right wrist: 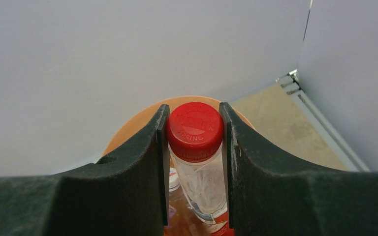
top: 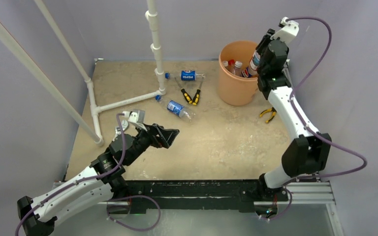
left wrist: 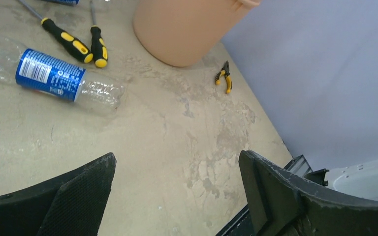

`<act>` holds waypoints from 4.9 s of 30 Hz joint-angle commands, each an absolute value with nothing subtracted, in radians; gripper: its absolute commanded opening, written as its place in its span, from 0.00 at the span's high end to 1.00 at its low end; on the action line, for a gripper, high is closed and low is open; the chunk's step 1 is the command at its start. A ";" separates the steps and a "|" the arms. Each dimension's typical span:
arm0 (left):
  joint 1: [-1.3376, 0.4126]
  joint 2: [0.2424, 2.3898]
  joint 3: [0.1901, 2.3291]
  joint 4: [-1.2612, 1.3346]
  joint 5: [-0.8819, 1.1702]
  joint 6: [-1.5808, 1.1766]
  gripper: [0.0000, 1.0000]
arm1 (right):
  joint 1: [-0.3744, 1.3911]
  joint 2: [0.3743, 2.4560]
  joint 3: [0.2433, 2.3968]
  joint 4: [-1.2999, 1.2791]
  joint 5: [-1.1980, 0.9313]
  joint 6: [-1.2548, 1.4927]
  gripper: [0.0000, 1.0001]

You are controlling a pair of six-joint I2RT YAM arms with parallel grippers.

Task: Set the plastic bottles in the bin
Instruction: Place the plastic bottle in the trash bin.

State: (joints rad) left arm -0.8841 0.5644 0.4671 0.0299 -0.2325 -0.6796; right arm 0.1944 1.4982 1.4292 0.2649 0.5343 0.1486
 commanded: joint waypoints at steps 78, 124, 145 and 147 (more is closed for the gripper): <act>-0.885 0.578 0.386 0.058 -0.205 -0.783 0.07 | 0.182 1.649 1.181 0.336 0.070 0.225 1.00; -0.885 0.638 0.416 0.050 -0.244 -0.770 0.07 | 0.150 1.790 1.298 0.556 0.109 0.188 1.00; -0.885 0.637 0.411 0.054 -0.238 -0.771 0.07 | 0.140 1.930 1.376 0.294 0.095 0.206 0.44; -0.885 0.634 0.408 0.055 -0.238 -0.774 0.07 | 0.139 1.903 1.369 0.303 0.098 0.217 0.30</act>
